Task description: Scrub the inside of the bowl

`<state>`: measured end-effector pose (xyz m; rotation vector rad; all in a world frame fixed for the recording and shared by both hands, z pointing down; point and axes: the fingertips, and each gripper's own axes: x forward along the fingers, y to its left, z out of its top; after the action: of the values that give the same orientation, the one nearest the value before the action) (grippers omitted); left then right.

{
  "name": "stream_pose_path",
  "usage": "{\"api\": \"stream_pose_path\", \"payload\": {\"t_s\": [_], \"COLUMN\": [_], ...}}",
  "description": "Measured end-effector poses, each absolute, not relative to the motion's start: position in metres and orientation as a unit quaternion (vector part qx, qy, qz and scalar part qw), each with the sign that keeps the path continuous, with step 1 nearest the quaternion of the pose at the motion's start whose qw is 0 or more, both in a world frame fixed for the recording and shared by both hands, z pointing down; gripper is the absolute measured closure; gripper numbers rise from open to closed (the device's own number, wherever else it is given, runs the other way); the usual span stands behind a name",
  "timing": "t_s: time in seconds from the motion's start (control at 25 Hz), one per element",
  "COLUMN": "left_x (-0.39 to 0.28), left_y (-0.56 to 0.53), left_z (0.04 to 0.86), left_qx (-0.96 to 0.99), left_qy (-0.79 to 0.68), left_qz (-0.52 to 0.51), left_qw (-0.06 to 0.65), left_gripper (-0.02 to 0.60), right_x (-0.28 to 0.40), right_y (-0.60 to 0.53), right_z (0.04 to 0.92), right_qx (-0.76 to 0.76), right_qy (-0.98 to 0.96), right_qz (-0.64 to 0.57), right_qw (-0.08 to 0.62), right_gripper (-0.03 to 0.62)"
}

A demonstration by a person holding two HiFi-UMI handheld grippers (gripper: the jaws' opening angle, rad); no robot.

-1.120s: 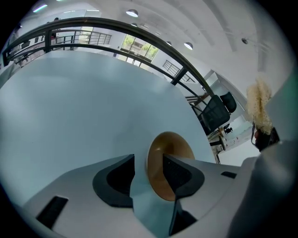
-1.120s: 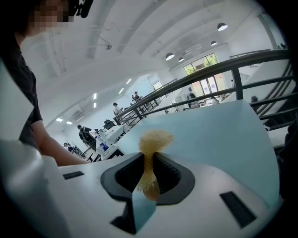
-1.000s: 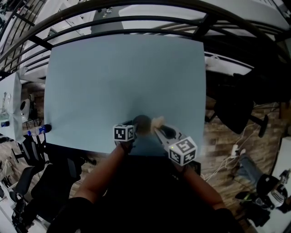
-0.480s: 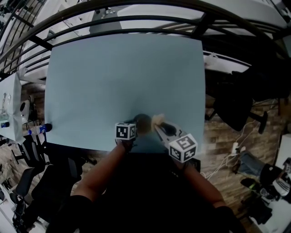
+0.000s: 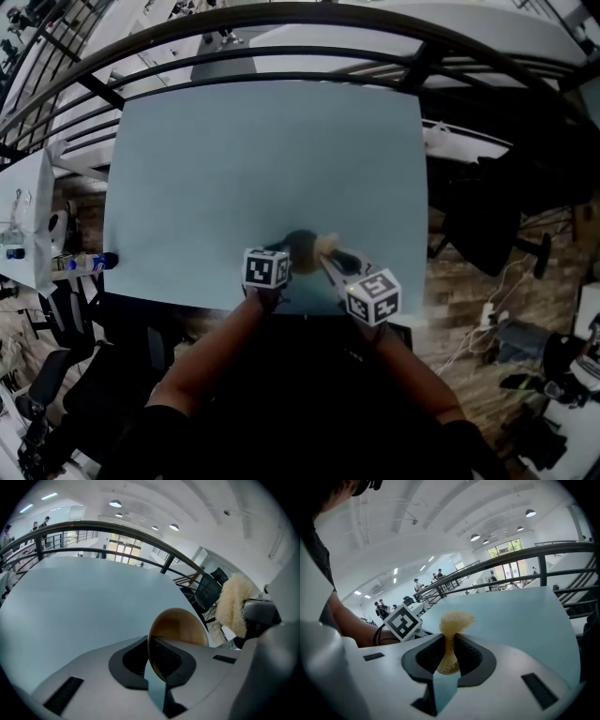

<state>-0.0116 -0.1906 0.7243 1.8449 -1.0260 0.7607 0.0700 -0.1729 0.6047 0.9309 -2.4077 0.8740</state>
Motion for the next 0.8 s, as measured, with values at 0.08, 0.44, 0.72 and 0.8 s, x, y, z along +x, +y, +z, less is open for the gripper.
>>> {"api": "stream_pose_path", "payload": {"t_s": [0.08, 0.44, 0.72, 0.8], "left_x": [-0.014, -0.029, -0.028, -0.032], "left_y": [-0.196, -0.192, -0.183, -0.183], "left_z": [0.707, 0.648, 0.633, 0.631], "left_qx": [0.753, 0.778, 0.795, 0.797], "left_qy": [-0.413, -0.422, -0.417, -0.42], "left_qz": [0.298, 0.317, 0.314, 0.311], "left_qw": [0.418, 0.341, 0.307, 0.303], "left_gripper": [0.577, 0.577, 0.575, 0.575], "right_x": [0.058, 0.018, -0.003, -0.011], "right_y": [-0.172, -0.174, -0.165, -0.158], "right_z": [0.602, 0.596, 0.62, 0.623], "right_qx": [0.334, 0.351, 0.34, 0.325], "right_qy": [-0.867, -0.856, -0.828, -0.828], "right_qz": [0.301, 0.245, 0.183, 0.177], "right_qw": [0.215, 0.29, 0.408, 0.422], "right_gripper": [0.528, 0.528, 0.53, 0.53]}}
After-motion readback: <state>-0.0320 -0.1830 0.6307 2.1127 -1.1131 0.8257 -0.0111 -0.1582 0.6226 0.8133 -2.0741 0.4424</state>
